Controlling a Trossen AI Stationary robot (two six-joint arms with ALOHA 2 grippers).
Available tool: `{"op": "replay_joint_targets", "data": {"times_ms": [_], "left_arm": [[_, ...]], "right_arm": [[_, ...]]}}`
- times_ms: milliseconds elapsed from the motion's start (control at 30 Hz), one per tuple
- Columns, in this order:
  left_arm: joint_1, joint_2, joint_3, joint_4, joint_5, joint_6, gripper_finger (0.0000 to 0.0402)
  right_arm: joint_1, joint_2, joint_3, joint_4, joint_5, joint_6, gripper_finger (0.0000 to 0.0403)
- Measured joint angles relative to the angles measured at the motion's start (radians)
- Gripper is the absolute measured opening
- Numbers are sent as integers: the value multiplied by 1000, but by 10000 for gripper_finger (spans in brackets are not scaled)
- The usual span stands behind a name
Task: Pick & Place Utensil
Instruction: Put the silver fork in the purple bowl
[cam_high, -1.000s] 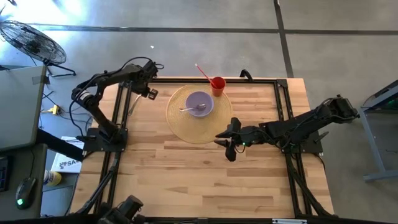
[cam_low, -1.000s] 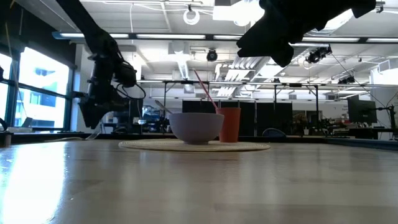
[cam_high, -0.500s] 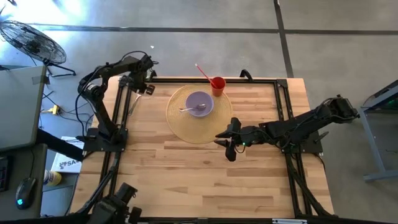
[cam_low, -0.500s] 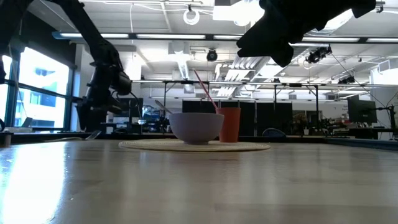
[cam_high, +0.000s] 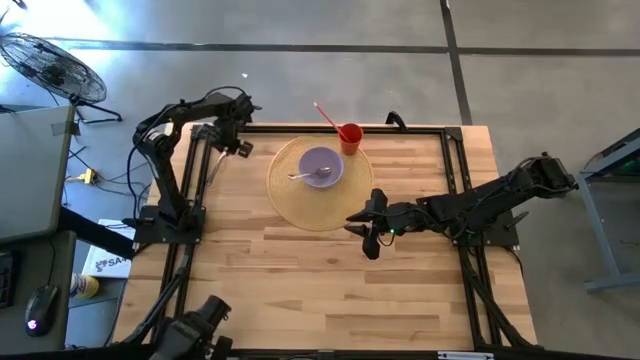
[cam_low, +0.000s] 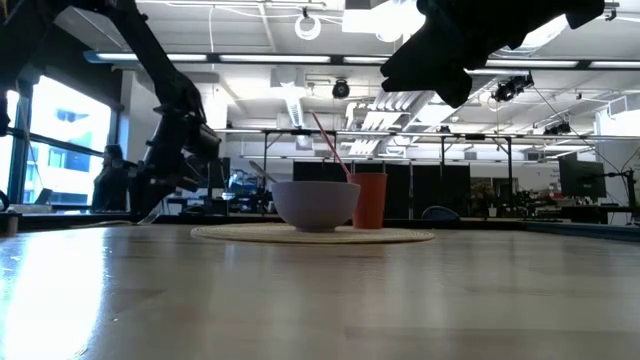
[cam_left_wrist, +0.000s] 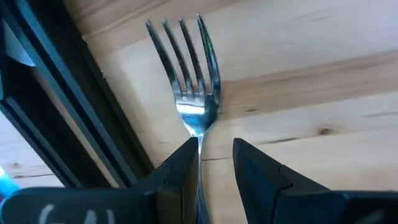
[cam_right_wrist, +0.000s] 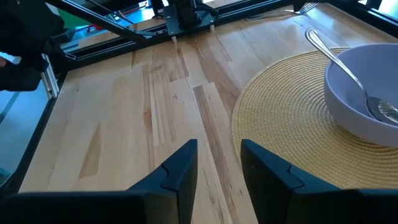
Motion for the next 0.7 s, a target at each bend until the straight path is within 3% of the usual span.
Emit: {"op": "replay_joint_targets", "data": {"times_ms": [267, 700], "left_arm": [[-13, 19, 0, -27, -16, -5, 96], [-12, 19, 22, -73, 48, 211, 96]], "right_arm": [[0, 0, 0, 0, 0, 0, 116], [0, 0, 0, 0, 0, 0, 116]]}}
